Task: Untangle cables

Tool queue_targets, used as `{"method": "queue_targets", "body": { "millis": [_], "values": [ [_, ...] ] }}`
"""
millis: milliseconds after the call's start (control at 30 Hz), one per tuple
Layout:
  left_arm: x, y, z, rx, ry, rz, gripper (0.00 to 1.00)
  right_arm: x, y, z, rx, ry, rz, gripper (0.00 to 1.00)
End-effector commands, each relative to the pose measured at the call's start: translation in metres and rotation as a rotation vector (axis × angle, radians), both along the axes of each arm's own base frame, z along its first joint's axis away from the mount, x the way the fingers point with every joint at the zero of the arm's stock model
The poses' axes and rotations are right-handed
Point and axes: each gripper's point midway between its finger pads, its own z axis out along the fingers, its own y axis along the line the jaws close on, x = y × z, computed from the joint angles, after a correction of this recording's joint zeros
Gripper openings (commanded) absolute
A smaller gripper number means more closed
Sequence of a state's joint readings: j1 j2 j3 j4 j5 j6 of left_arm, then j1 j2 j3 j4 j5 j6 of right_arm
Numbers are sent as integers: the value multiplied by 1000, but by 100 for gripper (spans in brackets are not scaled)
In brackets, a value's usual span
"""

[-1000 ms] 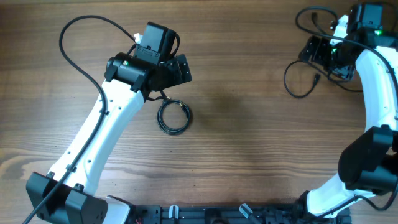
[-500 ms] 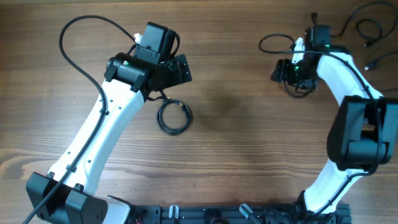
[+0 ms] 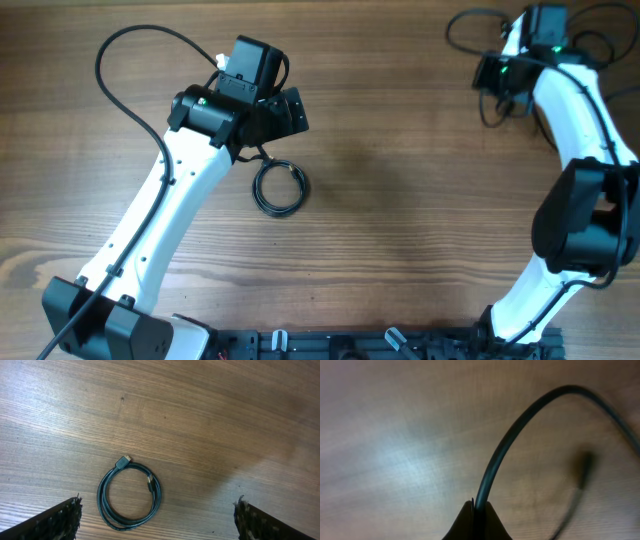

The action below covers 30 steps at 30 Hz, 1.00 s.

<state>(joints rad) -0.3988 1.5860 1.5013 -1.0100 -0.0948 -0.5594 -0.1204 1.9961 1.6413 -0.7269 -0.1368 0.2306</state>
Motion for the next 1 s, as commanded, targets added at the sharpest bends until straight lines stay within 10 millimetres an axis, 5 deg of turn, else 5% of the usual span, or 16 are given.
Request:
{"method": "queue_targets", "body": {
  "millis": [0, 33, 67, 100, 133, 233, 400, 467, 533, 733, 867, 967],
  "values": [
    [2, -1, 0, -8, 3, 2, 100, 7, -20, 20, -68, -37, -24, 4],
    [2, -1, 0, -8, 3, 2, 100, 5, -25, 17, -90, -23, -38, 9],
    [2, -1, 0, -8, 3, 2, 100, 2, -29, 15, -113, -7, -55, 36],
    [2, -1, 0, -8, 3, 2, 100, -2, -32, 14, -129, 10, -63, 89],
    [2, -1, 0, -8, 3, 1, 100, -6, -36, 12, -147, 31, -75, 99],
    [2, -1, 0, -8, 4, 1, 100, -17, -51, 12, -156, 68, -110, 100],
    [2, -1, 0, -8, 4, 1, 100, -40, -129, 61, -115, 61, -356, 100],
    [2, -1, 0, -8, 4, 1, 100, -84, -184, 50, -86, 147, -593, 100],
    [2, -1, 0, -8, 3, 1, 100, -111, -205, 41, -39, 204, -718, 100],
    [0, 0, -1, -6, 10, 1, 100, -152, -227, 22, -99, 323, -829, 100],
    [0, 0, -1, -5, 11, 1, 100, -150, -217, -31, -48, 345, -802, 100],
    [0, 0, -1, -5, 11, 1, 100, -142, -219, -45, -40, 297, -800, 91]
  ]
}}
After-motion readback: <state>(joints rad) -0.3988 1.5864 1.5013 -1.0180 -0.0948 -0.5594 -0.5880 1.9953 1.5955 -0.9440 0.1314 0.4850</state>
